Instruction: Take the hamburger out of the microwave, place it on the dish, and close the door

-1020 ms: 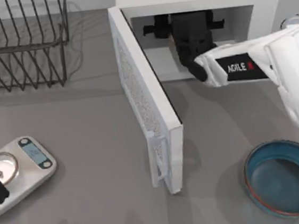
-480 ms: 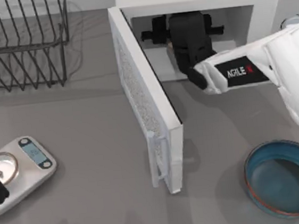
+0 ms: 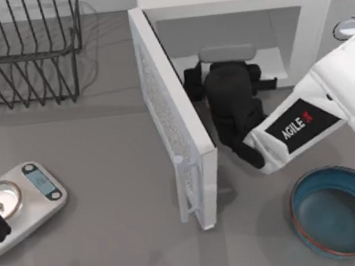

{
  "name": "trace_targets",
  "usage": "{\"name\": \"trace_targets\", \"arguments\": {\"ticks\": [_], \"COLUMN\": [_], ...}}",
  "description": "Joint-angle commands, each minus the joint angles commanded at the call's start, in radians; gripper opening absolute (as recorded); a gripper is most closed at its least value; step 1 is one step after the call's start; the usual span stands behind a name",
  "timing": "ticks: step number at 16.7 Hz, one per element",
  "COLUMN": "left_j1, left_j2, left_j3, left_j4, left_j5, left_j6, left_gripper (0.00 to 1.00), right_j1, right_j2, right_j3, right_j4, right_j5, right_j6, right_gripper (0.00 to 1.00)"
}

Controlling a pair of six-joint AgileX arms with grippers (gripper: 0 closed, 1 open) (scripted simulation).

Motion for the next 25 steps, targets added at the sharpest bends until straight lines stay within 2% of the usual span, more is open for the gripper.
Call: {"name": "trace_targets", "arguments": {"ticks": [5, 12, 25], "left_j1": [0.0, 0.0, 0.0], "left_j2": [0.0, 0.0, 0.0], "left_j3": [0.0, 0.0, 0.0], "left_j4": [0.0, 0.0, 0.0], "left_j5": [0.0, 0.0, 0.0], "left_j6": [0.0, 0.0, 0.0], "left_gripper": [1.0, 1.0, 1.0], "right_j1": [0.068, 0.073, 0.074], "right_j2": [-0.126, -0.144, -0.457], "right_j3": [-0.265, -0.293, -0.273], "right_j4": [0.148, 0.167, -0.168], "right_j5": [0.064, 0.072, 0.068], "right_j6": [0.021, 0.026, 0.028], "right_gripper": [0.0, 0.0, 0.0]}}
